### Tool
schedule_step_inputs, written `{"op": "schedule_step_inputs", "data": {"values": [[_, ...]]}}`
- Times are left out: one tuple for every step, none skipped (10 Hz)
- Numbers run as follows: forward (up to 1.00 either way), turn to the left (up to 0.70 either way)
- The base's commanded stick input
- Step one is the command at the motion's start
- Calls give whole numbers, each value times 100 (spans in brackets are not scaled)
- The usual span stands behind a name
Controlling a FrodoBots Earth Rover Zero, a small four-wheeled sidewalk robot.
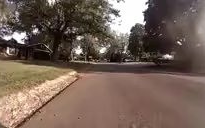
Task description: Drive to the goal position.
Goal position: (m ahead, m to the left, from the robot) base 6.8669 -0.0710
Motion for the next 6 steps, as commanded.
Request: {"op": "schedule_step_inputs", "data": {"values": [[100, -8], [100, -27], [100, -20], [100, -5], [100, 0], [100, 0]]}}
